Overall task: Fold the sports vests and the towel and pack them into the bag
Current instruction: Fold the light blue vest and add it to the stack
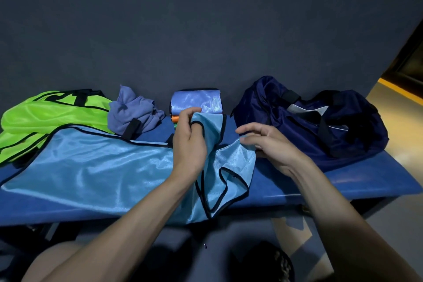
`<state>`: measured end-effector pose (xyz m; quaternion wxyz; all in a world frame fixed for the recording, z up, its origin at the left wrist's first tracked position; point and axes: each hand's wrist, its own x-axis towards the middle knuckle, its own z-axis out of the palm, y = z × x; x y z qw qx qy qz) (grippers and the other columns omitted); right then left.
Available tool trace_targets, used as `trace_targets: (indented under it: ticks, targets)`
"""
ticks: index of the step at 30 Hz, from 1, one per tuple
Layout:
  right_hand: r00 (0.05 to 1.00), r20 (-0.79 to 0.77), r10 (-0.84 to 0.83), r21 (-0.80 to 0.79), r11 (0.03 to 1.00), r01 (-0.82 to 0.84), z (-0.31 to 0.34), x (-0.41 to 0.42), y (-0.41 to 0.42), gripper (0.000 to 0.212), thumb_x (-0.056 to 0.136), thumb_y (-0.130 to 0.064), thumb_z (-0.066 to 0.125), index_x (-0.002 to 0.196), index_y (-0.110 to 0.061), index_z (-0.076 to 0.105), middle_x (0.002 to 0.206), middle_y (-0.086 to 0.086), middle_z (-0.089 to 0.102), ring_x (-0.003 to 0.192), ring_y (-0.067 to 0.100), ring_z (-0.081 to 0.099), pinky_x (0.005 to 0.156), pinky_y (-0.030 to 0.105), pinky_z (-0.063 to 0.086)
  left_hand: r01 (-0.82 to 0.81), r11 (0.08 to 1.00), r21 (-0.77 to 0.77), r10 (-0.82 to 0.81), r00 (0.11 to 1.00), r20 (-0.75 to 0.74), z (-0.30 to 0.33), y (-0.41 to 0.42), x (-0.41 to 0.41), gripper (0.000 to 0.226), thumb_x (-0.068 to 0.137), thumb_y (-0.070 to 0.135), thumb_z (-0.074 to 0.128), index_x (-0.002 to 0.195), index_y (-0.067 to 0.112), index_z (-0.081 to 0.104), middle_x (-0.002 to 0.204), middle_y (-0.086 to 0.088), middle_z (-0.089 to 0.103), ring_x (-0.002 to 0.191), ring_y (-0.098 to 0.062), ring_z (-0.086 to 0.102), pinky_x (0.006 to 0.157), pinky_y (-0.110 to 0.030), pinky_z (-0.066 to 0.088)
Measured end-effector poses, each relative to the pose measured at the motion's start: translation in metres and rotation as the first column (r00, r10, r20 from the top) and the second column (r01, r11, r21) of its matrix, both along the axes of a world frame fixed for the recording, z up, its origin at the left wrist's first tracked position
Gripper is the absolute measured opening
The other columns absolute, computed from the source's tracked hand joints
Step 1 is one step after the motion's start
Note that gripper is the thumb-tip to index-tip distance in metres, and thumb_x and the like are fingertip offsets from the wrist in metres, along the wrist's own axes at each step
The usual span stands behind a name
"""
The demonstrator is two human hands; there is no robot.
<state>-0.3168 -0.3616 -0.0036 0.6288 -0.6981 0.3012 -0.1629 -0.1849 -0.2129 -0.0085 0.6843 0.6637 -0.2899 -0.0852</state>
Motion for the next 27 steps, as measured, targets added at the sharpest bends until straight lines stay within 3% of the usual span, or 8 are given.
trace_targets:
  ticks: [3,7,11,15,20,22,24,27]
  targets:
    - [0.997,0.076,0.023,0.109,0.994,-0.031,0.006,0.001,0.007,0.01,0.095,-0.01,0.065,0.098,-0.018,0.071,0.073,-0.008,0.067,0.066,0.003,0.062,0.072,0.025,0.047,0.157,0.983,0.09,-0.174,0.958,0.228,-0.002,-0.002,-0.017,0.032,0.096,0.017,0.046,0.125,0.027,0.056,0.114,0.005,0.058,0.1,-0.005,0.054,0.086,-0.018,0.042]
    - [0.986,0.155,-0.058,0.189,0.982,0.029,0.009,0.003,0.009,0.021,0.096,-0.004,0.058,0.111,-0.012,0.071,0.09,0.005,0.076,0.079,0.013,0.072,0.072,0.026,0.056,0.361,0.896,0.258,-0.435,0.826,0.357,-0.009,0.0,-0.028,0.053,0.083,0.006,0.067,0.131,0.023,0.052,0.117,0.005,0.051,0.106,-0.004,0.052,0.087,-0.01,0.04]
    - [0.966,0.188,-0.176,0.218,0.967,0.133,0.007,0.006,0.01,0.019,0.097,-0.007,0.061,0.113,-0.008,0.07,0.085,0.008,0.075,0.072,0.016,0.07,0.067,0.027,0.056,0.499,0.809,0.31,-0.575,0.783,0.24,-0.003,0.003,-0.017,0.069,0.076,0.015,0.07,0.139,0.03,0.046,0.115,0.002,0.053,0.103,-0.013,0.056,0.089,-0.023,0.048]
    - [0.933,0.211,-0.293,0.21,0.945,0.249,0.0,0.016,0.02,0.017,0.096,0.0,0.059,0.106,-0.005,0.071,0.08,0.011,0.073,0.068,0.019,0.069,0.062,0.026,0.057,0.506,0.791,0.344,-0.583,0.794,0.17,-0.001,-0.001,-0.018,0.07,0.079,0.013,0.065,0.141,0.036,0.045,0.098,-0.001,0.059,0.086,-0.02,0.058,0.083,-0.041,0.052]
    - [0.911,0.207,-0.357,0.203,0.927,0.317,-0.003,0.018,0.017,0.019,0.093,-0.004,0.06,0.092,-0.015,0.076,0.077,0.012,0.07,0.07,0.024,0.064,0.07,0.038,0.058,0.713,0.638,0.292,-0.725,0.684,-0.087,0.003,0.0,-0.016,0.081,0.075,0.015,0.06,0.144,0.05,0.038,0.114,0.002,0.058,0.1,-0.017,0.06,0.081,-0.029,0.053]
    - [0.947,0.177,-0.269,0.161,0.957,0.242,0.0,0.014,0.013,0.018,0.093,-0.004,0.062,0.101,-0.013,0.076,0.087,0.013,0.075,0.077,0.022,0.068,0.074,0.037,0.059,0.657,0.71,0.251,-0.657,0.748,-0.1,0.005,-0.005,-0.011,0.065,0.085,0.019,0.057,0.142,0.048,0.044,0.105,0.007,0.066,0.097,-0.016,0.067,0.085,-0.036,0.055]
    - [0.979,0.131,-0.154,0.124,0.983,0.138,0.004,0.011,0.012,0.021,0.092,-0.003,0.065,0.111,-0.009,0.072,0.093,0.014,0.076,0.077,0.019,0.07,0.071,0.029,0.058,0.52,0.8,0.297,-0.559,0.827,0.057,0.005,-0.013,-0.005,0.051,0.098,0.024,0.056,0.144,0.041,0.044,0.091,0.01,0.066,0.082,-0.013,0.067,0.084,-0.035,0.053]
    - [0.988,0.12,-0.101,0.089,0.992,0.09,0.006,0.008,0.007,0.026,0.089,0.0,0.069,0.112,-0.01,0.071,0.096,0.017,0.076,0.079,0.02,0.071,0.068,0.026,0.057,0.453,0.815,0.36,-0.555,0.79,0.26,0.002,-0.019,0.0,0.036,0.1,0.03,0.062,0.135,0.036,0.054,0.086,0.006,0.062,0.076,-0.021,0.062,0.071,-0.029,0.05]
